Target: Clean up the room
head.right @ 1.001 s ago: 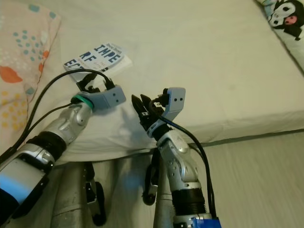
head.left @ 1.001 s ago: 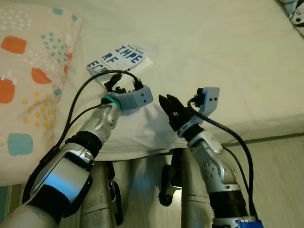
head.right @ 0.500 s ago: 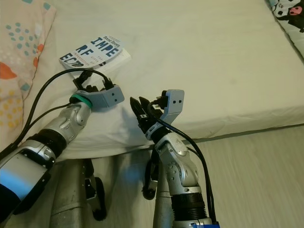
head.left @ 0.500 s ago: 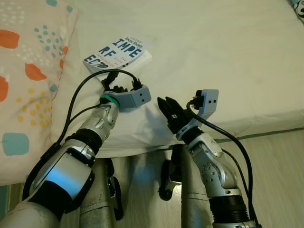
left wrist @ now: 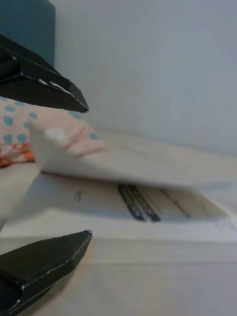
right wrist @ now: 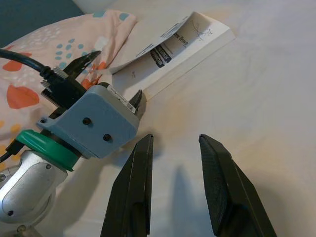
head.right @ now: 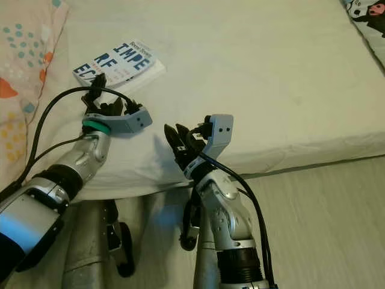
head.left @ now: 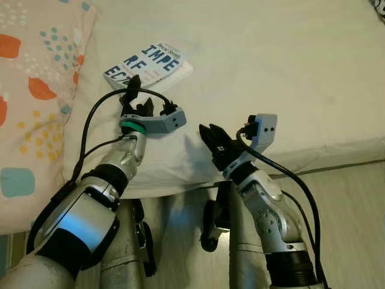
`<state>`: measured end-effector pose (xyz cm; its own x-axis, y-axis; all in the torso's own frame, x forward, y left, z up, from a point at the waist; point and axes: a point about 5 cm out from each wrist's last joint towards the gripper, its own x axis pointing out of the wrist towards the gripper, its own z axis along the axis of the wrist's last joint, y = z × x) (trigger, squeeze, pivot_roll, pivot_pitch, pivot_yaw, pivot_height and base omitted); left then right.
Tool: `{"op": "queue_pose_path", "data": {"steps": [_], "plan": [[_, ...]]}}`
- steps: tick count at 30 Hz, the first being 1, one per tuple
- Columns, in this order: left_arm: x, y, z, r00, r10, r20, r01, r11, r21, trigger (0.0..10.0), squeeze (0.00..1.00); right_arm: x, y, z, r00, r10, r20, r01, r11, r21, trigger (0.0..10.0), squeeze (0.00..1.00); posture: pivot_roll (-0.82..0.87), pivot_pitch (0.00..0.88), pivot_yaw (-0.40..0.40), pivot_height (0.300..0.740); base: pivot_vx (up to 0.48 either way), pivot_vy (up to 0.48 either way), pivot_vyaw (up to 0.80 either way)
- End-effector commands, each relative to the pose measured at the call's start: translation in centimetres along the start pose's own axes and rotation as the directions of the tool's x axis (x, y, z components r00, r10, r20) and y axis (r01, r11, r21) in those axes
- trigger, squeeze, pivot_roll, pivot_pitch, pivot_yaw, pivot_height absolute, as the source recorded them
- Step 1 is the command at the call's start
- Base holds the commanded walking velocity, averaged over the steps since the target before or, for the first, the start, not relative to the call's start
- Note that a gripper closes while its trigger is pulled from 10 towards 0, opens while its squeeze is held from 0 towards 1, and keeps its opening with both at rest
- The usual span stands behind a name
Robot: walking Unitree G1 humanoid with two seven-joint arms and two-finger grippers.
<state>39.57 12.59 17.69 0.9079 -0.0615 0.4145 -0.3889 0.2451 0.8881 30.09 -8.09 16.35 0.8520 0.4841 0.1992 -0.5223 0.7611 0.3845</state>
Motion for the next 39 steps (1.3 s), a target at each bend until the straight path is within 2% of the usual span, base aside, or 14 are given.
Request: {"op": "queue_pose_path", "data": {"steps": [1, 5, 8, 9, 11, 12, 13, 15, 18, 21, 24, 30, 37, 39], "plan": [[-0.7, -0.7, -0.5, 1.0, -0.013, 0.002, 0.013, 1.0, 0.024, 10.0, 0.87, -0.4, 0.3, -0.7, 1.0, -0.002, -0.025, 0.003, 1.0, 0.018, 10.0, 0.0, -0.12, 0.413, 0.034, 0.585, 0.0, 0.0, 0.0], [-0.9, -1.2, -0.5, 0.998, -0.064, -0.016, 0.064, 0.998, 0.006, 10.0, 0.86, -0.3, 0.4, -0.7, 1.0, 0.001, -0.024, 0.0, 1.0, 0.02, 10.0, 0.0, -0.12, 0.41, 0.037, 0.585, 0.0, 0.0, 0.0], [-1.4, -2.8, 0.1, 0.957, -0.289, -0.031, 0.288, 0.957, -0.033, 10.0, 0.78, -0.2, 0.4, -0.6, 1.0, 0.0, -0.025, 0.0, 1.0, 0.021, 10.0, 0.0, -0.11, 0.411, 0.037, 0.585, 0.0, 0.0, 0.0], [-1.4, -2.8, 0.1, 0.957, -0.289, -0.031, 0.288, 0.957, -0.033, 10.0, 0.78, -0.2, 0.4, -0.6, 1.0, 0.0, -0.025, 0.0, 1.0, 0.021, 10.0, 0.0, -0.11, 0.411, 0.037, 0.585, 0.0, 0.0, 0.0], [-1.6, -3.3, 0.1, 0.932, -0.361, -0.042, 0.358, 0.932, -0.052, 10.0, 0.78, -0.2, 0.4, -0.6, 1.0, 0.0, -0.025, 0.0, 1.0, 0.021, 10.0, 0.0, -0.11, 0.412, 0.036, 0.585, 0.0, 0.0, 0.0], [-1.5, -3.4, 0.2, 0.904, -0.423, -0.062, 0.415, 0.903, -0.106, 10.0, 0.8, -0.2, 0.4, -0.6, 1.0, 0.0, -0.025, 0.0, 1.0, 0.022, 10.0, 0.0, -0.11, 0.412, 0.038, 0.585, 0.0, 0.0, 0.0], [-1.5, -3.4, 0.2, 0.904, -0.423, -0.062, 0.415, 0.903, -0.106, 10.0, 0.8, -0.2, 0.4, -0.6, 1.0, 0.0, -0.025, 0.0, 1.0, 0.022, 10.0, 0.0, -0.11, 0.412, 0.038, 0.585, 0.0, 0.0, 0.0], [-0.8, -3.0, 0.5, 0.883, -0.465, -0.066, 0.45, 0.877, -0.169, 10.0, 0.8, -0.2, 0.3, -0.6, 1.0, -0.001, -0.026, 0.002, 1.0, 0.022, 10.0, 0.0, -0.1, 0.411, 0.039, 0.585, 0.0, 0.0, 0.0], [-0.3, -2.5, 0.6, 0.879, -0.473, -0.067, 0.452, 0.868, -0.203, 10.0, 0.79, -0.2, 0.3, -0.6, 1.0, -0.002, -0.025, 0.003, 1.0, 0.022, 10.0, 0.0, -0.1, 0.411, 0.038, 0.585, 0.0, 0.0, 0.0], [2.1, 0.1, 0.8, 0.905, -0.419, -0.065, 0.393, 0.886, -0.244, 10.0, 0.8, -0.2, 0.3, -0.6, 1.0, -0.007, -0.025, 0.007, 1.0, 0.023, 10.0, 0.0, -0.1, 0.409, 0.04, 0.585, 0.0, 0.0, 0.0], [2.9, 1.1, 0.7, 0.908, -0.415, -0.061, 0.393, 0.891, -0.227, 10.0, 0.79, -0.2, 0.2, -0.6, 1.0, -0.007, -0.025, 0.008, 1.0, 0.024, 10.0, 0.0, -0.09, 0.407, 0.04, 0.585, 0.0, 0.0, 0.0], [3.1, 1.4, 0.4, 0.908, -0.414, -0.064, 0.402, 0.903, -0.152, 10.0, 0.8, -0.1, 0.2, -0.5, 1.0, -0.005, -0.023, 0.006, 1.0, 0.025, 10.0, 0.0, -0.09, 0.406, 0.041, 0.585, 0.0, 0.0, 0.0], [1.8, -0.1, -0.2, 0.883, -0.462, -0.084, 0.457, 0.886, -0.075, 10.0, 0.8, 0.0, 0.2, -0.5, 1.0, -0.006, -0.02, 0.006, 1.0, 0.025, 10.0, 0.0, -0.1, 0.407, 0.041, 0.585, 0.0, 0.0, 0.0], [0.8, -1.2, -0.5, 0.872, -0.481, -0.095, 0.478, 0.877, -0.056, 10.0, 0.8, -0.1, 0.1, -0.5, 1.0, -0.011, -0.02, 0.012, 1.0, 0.025, 10.0, 0.0, -0.1, 0.409, 0.041, 0.585, 0.0, 0.0, 0.0]]}}
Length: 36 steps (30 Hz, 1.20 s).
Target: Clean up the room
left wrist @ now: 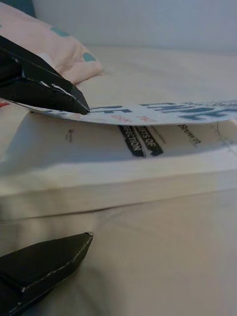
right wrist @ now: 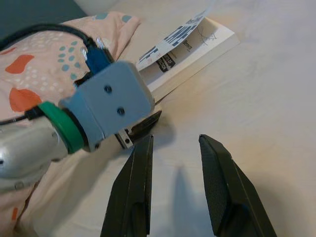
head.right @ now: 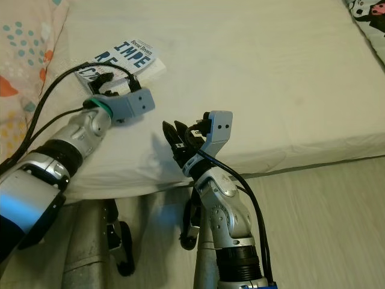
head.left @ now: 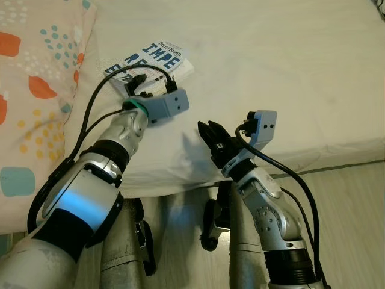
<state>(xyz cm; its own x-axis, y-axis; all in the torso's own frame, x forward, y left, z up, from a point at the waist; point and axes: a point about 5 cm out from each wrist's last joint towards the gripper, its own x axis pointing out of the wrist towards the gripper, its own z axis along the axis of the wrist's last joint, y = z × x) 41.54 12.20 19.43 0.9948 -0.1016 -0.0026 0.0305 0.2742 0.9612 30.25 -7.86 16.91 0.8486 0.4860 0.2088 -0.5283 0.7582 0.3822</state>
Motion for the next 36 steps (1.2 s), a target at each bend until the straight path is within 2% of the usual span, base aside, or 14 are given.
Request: {"op": "queue_pose_path", "data": {"steps": [1, 8, 9, 13, 15, 22, 23, 25, 26, 27, 28, 29, 30, 36], "plan": [[-0.9, -2.7, -1.4, 0.996, -0.068, -0.054, 0.069, 0.997, 0.027, 10.0, 0.8, -0.5, -0.2, -0.9, 0.999, -0.019, -0.029, 0.02, 0.999, 0.026, 10.0, 0.0, -0.1, 0.409, 0.041, 0.585, 0.0, 0.0, 0.0], [-1.0, -2.7, -2.1, 0.996, -0.008, -0.093, 0.009, 1.0, 0.011, 10.0, 0.8, -0.5, -0.2, -0.9, 0.999, -0.022, -0.029, 0.023, 0.999, 0.025, 10.0, 0.0, -0.11, 0.411, 0.041, 0.585, 0.0, 0.0, 0.0], [-1.1, -2.5, -2.6, 0.992, 0.027, -0.126, -0.027, 1.0, -0.003, 10.0, 0.79, -0.5, -0.2, -0.9, 0.999, -0.024, -0.028, 0.025, 0.999, 0.026, 10.0, 0.0, -0.12, 0.412, 0.043, 0.585, 0.0, 0.0, 0.0], [-1.2, -2.4, -2.9, 0.988, 0.049, -0.149, -0.051, 0.999, -0.011, 10.0, 0.79, -0.5, -0.2, -0.9, 0.999, -0.025, -0.028, 0.026, 0.999, 0.026, 10.0, 0.0, -0.12, 0.413, 0.043, 0.585, 0.0, 0.0, 0.0], [-1.3, -2.1, -3.6, 0.977, 0.093, -0.192, -0.099, 0.995, -0.024, 10.0, 0.78, -0.5, -0.2, -0.9, 0.999, -0.028, -0.03, 0.029, 0.999, 0.028, 10.0, 0.0, -0.12, 0.414, 0.046, 0.585, 0.0, 0.0, 0.0], [-1.3, -1.6, -4.1, 0.966, 0.13, -0.223, -0.141, 0.989, -0.033, 10.0, 0.78, -0.5, -0.1, -1.0, 0.999, -0.031, -0.029, 0.031, 0.999, 0.029, 10.0, 0.0, -0.13, 0.415, 0.049, 0.585, 0.0, 0.0, 0.0], [-1.3, -1.5, -4.1, 0.965, 0.136, -0.223, -0.147, 0.989, -0.032, 7.6, 0.77, -0.5, -0.1, -0.9, 0.999, -0.032, -0.028, 0.033, 0.999, 0.029, 10.0, 0.0, -0.13, 0.415, 0.05, 0.585, 0.0, 0.0, 0.0], [-1.3, -1.5, -4.1, 0.965, 0.136, -0.223, -0.147, 0.989, -0.032, 7.6, 0.77, -0.5, -0.1, -0.9, 0.999, -0.032, -0.028, 0.033, 0.999, 0.029, 10.0, 0.0, -0.13, 0.415, 0.05, 0.585, 0.0, 0.0, 0.0], [-1.3, -1.5, -4.1, 0.964, 0.142, -0.226, -0.153, 0.988, -0.032, 4.8, 0.77, -0.6, -0.2, -0.9, 0.999, -0.034, -0.027, 0.035, 0.999, 0.029, 10.0, 0.0, -0.13, 0.415, 0.052, 0.585, 0.0, 0.0, 0.0], [-1.3, -1.5, -4.1, 0.964, 0.142, -0.226, -0.153, 0.988, -0.032, 4.8, 0.77, -0.6, -0.2, -0.9, 0.999, -0.034, -0.027, 0.035, 0.999, 0.029, 10.0, 0.0, -0.13, 0.415, 0.052, 0.585, 0.0, 0.0, 0.0], [-1.3, -1.4, -4.2, 0.962, 0.15, -0.226, -0.16, 0.987, -0.027, 1.5, 0.75, -0.6, -0.2, -0.9, 0.999, -0.036, -0.026, 0.037, 0.999, 0.029, 10.0, 0.0, -0.13, 0.415, 0.053, 0.585, 0.0, 0.0, 0.0], [-1.3, -1.4, -4.2, 0.962, 0.15, -0.226, -0.16, 0.987, -0.027, 1.5, 0.75, -0.6, -0.2, -0.9, 0.999, -0.036, -0.026, 0.037, 0.999, 0.029, 10.0, 0.0, -0.13, 0.415, 0.053, 0.585, 0.0, 0.0, 0.0], [-1.3, -1.4, -4.2, 0.962, 0.159, -0.223, -0.168, 0.986, -0.023, 0.0, 0.73, -0.7, -0.2, -0.9, 0.999, -0.038, -0.026, 0.039, 0.999, 0.029, 10.0, 0.0, -0.13, 0.415, 0.053, 0.585, 0.0, 0.0, 0.0], [-1.4, -1.4, -4.2, 0.962, 0.173, -0.212, -0.182, 0.983, -0.022, 0.0, 0.71, -0.7, -0.3, -0.9, 0.999, -0.041, -0.025, 0.042, 0.999, 0.029, 10.0, 0.0, -0.13, 0.414, 0.053, 0.585, 0.0, 0.0, 0.0]]}}
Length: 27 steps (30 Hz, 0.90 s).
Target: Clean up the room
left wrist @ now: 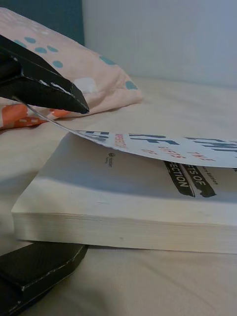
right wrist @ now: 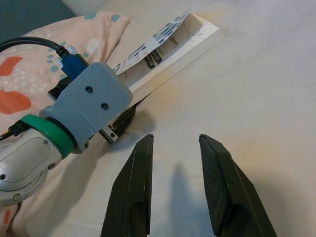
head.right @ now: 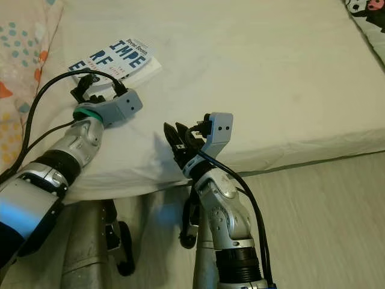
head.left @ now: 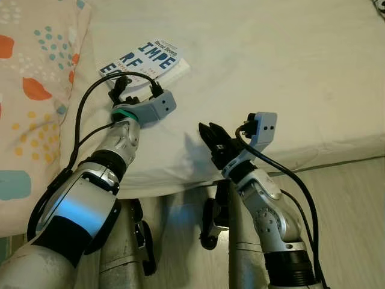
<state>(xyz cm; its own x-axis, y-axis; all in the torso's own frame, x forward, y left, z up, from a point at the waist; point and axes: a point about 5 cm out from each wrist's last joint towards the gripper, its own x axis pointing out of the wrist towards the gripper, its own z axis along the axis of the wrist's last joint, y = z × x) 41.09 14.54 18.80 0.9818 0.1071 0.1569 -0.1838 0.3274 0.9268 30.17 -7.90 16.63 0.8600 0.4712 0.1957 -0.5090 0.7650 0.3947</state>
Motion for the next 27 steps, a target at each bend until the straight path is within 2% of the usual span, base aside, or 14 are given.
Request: {"op": "queue_pose_path", "data": {"steps": [1, 11, 12, 13, 14, 15, 16, 17, 21, 22, 23, 24, 25, 27], "plan": [[-0.7, -1.2, -2.0, 0.998, -0.033, -0.06, 0.034, 0.999, 0.024, 0.0, 0.71, -0.5, -0.2, -0.7, 1.0, -0.019, -0.02, 0.019, 1.0, 0.02, 10.0, 0.0, -0.13, 0.414, 0.053, 0.585, 0.0, 0.0, 0.0], [-1.1, -1.7, -1.9, 0.999, -0.009, -0.033, 0.01, 1.0, 0.029, 0.0, 0.69, -0.3, -0.3, -0.6, 1.0, -0.018, -0.016, 0.019, 1.0, 0.02, 10.0, 0.0, -0.13, 0.407, 0.051, 0.585, 0.0, 0.0, 0.0], [-1.2, -1.8, -1.9, 0.999, -0.008, -0.031, 0.009, 0.999, 0.036, 0.0, 0.6, -0.3, -0.3, -0.6, 1.0, -0.018, -0.016, 0.019, 1.0, 0.02, 10.0, 0.0, -0.12, 0.405, 0.051, 0.585, 0.0, 0.0, 0.0], [-1.2, -1.9, -2.0, 0.999, -0.01, -0.033, 0.012, 0.999, 0.046, 0.8, 0.41, -0.3, -0.3, -0.6, 1.0, -0.018, -0.016, 0.018, 1.0, 0.019, 10.0, 0.0, -0.12, 0.404, 0.049, 0.585, 0.0, 0.0, 0.0], [-1.2, -1.9, -2.0, 0.999, -0.01, -0.033, 0.012, 0.999, 0.046, 0.8, 0.41, -0.3, -0.3, -0.6, 1.0, -0.018, -0.016, 0.018, 1.0, 0.019, 10.0, 0.0, -0.12, 0.404, 0.049, 0.585, 0.0, 0.0, 0.0], [-1.3, -2.1, -2.1, 0.999, -0.015, -0.04, 0.017, 0.998, 0.055, 3.8, 0.0, -0.3, -0.3, -0.6, 1.0, -0.017, -0.017, 0.017, 1.0, 0.019, 10.0, 0.0, -0.12, 0.402, 0.048, 0.585, 0.0, 0.0, 0.0], [-1.3, -2.1, -2.1, 0.999, -0.015, -0.04, 0.017, 0.998, 0.055, 3.8, 0.0, -0.3, -0.3, -0.6, 1.0, -0.017, -0.017, 0.017, 1.0, 0.019, 10.0, 0.0, -0.12, 0.402, 0.048, 0.585, 0.0, 0.0, 0.0], [-1.4, -2.1, -2.2, 0.998, -0.019, -0.052, 0.022, 0.998, 0.059, 10.0, 0.0, -0.3, -0.2, -0.6, 1.0, -0.016, -0.017, 0.016, 1.0, 0.018, 10.0, 0.0, -0.13, 0.4, 0.046, 0.585, 0.0, 0.0, 0.0], [-1.3, -1.9, -2.5, 0.998, -0.009, -0.068, 0.013, 0.998, 0.056, 10.0, 0.0, -0.2, -0.2, -0.5, 1.0, -0.014, -0.016, 0.014, 1.0, 0.017, 10.0, 0.0, -0.13, 0.397, 0.045, 0.585, 0.0, 0.0, 0.0], [-1.0, -1.3, -2.8, 0.997, 0.008, -0.081, -0.003, 0.999, 0.053, 10.0, 0.0, -0.2, -0.3, -0.5, 1.0, -0.013, -0.015, 0.013, 1.0, 0.015, 10.0, 0.0, -0.13, 0.395, 0.044, 0.585, 0.0, 0.0, 0.0], [-0.7, -0.7, -3.0, 0.996, 0.027, -0.084, -0.022, 0.998, 0.053, 2.0, 0.0, -0.1, -0.3, -0.4, 1.0, -0.012, -0.015, 0.012, 1.0, 0.014, 10.0, 0.0, -0.12, 0.39, 0.045, 0.585, 0.0, 0.0, 0.0], [-0.7, -0.7, -3.0, 0.996, 0.027, -0.084, -0.022, 0.998, 0.053, 2.0, 0.0, -0.1, -0.3, -0.4, 1.0, -0.012, -0.015, 0.012, 1.0, 0.014, 10.0, 0.0, -0.12, 0.39, 0.045, 0.585, 0.0, 0.0, 0.0], [-0.5, -0.2, -3.1, 0.996, 0.042, -0.081, -0.038, 0.998, 0.052, 0.0, 0.0, -0.1, -0.3, -0.4, 1.0, -0.011, -0.015, 0.011, 1.0, 0.014, 10.0, 0.0, -0.12, 0.39, 0.045, 0.585, 0.0, 0.0, 0.0], [-0.4, 0.1, -3.1, 0.996, 0.049, -0.078, -0.045, 0.998, 0.052, 0.0, 0.0, -0.1, -0.3, -0.4, 1.0, -0.01, -0.015, 0.011, 1.0, 0.013, 10.0, 0.0, -0.12, 0.39, 0.045, 0.585, 0.0, 0.0, 0.0]]}}
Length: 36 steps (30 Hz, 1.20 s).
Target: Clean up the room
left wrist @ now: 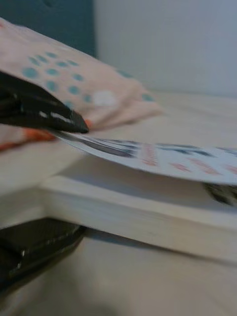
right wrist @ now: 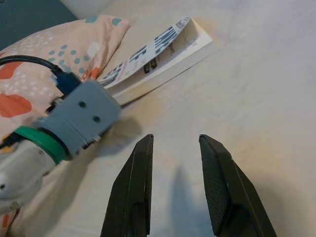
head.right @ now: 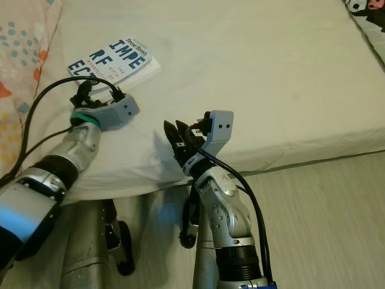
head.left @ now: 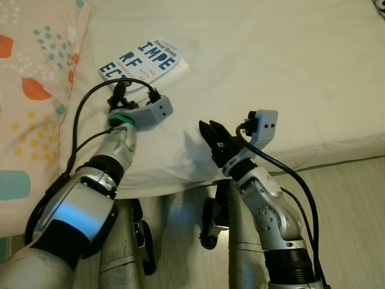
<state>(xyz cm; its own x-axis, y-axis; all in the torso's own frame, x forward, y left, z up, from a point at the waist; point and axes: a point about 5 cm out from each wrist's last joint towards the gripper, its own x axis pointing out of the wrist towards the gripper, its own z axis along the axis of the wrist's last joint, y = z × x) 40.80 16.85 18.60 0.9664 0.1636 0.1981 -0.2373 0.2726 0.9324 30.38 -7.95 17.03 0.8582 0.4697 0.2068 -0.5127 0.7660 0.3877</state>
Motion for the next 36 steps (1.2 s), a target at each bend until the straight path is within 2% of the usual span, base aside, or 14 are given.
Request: {"op": "queue_pose_path", "data": {"steps": [1, 9, 12, 26, 27, 32, 33, 34, 35, 36], "plan": [[-0.3, -0.5, -0.8, 0.999, -0.012, -0.038, 0.012, 1.0, 0.002, 0.0, 0.0, -0.4, -0.3, -0.8, 1.0, -0.014, -0.025, 0.015, 1.0, 0.02, 10.0, 0.0, -0.12, 0.39, 0.045, 0.585, 0.0, 0.0, 0.0], [-0.2, -0.3, -0.8, 1.0, -0.006, -0.03, 0.006, 1.0, -0.002, 0.0, 0.0, -0.3, -0.3, -0.8, 1.0, -0.011, -0.025, 0.012, 1.0, 0.02, 10.0, 0.0, -0.12, 0.387, 0.045, 0.585, 0.0, 0.0, 0.0], [-0.5, -0.8, -0.4, 1.0, -0.019, -0.006, 0.019, 1.0, -0.001, 0.0, 0.0, -0.3, -0.3, -0.8, 1.0, -0.011, -0.025, 0.011, 1.0, 0.019, 10.0, 0.0, -0.12, 0.384, 0.041, 0.585, 0.0, 0.0, 0.0], [-0.8, -1.4, 0.7, 0.999, -0.016, 0.049, 0.016, 1.0, 0.001, 0.0, 0.0, -0.2, -0.3, -0.8, 1.0, -0.009, -0.025, 0.01, 1.0, 0.02, 10.0, 0.0, -0.11, 0.382, 0.043, 0.585, 0.0, 0.0, 0.0], [-0.6, -0.9, 0.8, 0.997, 0.016, 0.073, -0.018, 0.999, 0.029, 10.0, 0.0, -0.2, -0.3, -0.8, 1.0, -0.009, -0.024, 0.009, 1.0, 0.02, 10.0, 0.0, -0.11, 0.381, 0.045, 0.585, 0.0, 0.0, 0.0], [-0.3, -0.2, 0.5, 0.995, 0.043, 0.095, -0.049, 0.997, 0.058, 10.0, 0.0, -0.2, -0.4, -0.8, 1.0, -0.011, -0.021, 0.012, 1.0, 0.019, 10.0, 0.0, -0.1, 0.378, 0.052, 0.585, 0.0, 0.0, 0.0], [0.0, 0.6, -0.2, 0.989, 0.065, 0.13, -0.075, 0.994, 0.075, 10.0, 0.0, -0.2, -0.6, -0.7, 1.0, -0.015, -0.019, 0.016, 1.0, 0.017, 10.0, 0.0, -0.1, 0.377, 0.054, 0.585, 0.0, 0.0, 0.0], [0.0, 0.6, -0.2, 0.989, 0.065, 0.13, -0.075, 0.994, 0.075, 10.0, 0.0, -0.2, -0.6, -0.7, 1.0, -0.015, -0.019, 0.016, 1.0, 0.017, 10.0, 0.0, -0.1, 0.377, 0.054, 0.585, 0.0, 0.0, 0.0], [0.1, 1.5, -1.6, 0.983, 0.082, 0.164, -0.1, 0.99, 0.102, 10.0, 0.0, -0.3, -0.7, -0.7, 1.0, -0.021, -0.016, 0.021, 1.0, 0.016, 10.0, 0.0, -0.08, 0.369, 0.061, 0.585, 0.0, 0.0, 0.0], [0.1, 1.5, -1.6, 0.983, 0.082, 0.164, -0.1, 0.99, 0.102, 10.0, 0.0, -0.3, -0.7, -0.7, 1.0, -0.021, -0.016, 0.021, 1.0, 0.016, 10.0, 0.0, -0.08, 0.369, 0.061, 0.585, 0.0, 0.0, 0.0]]}}
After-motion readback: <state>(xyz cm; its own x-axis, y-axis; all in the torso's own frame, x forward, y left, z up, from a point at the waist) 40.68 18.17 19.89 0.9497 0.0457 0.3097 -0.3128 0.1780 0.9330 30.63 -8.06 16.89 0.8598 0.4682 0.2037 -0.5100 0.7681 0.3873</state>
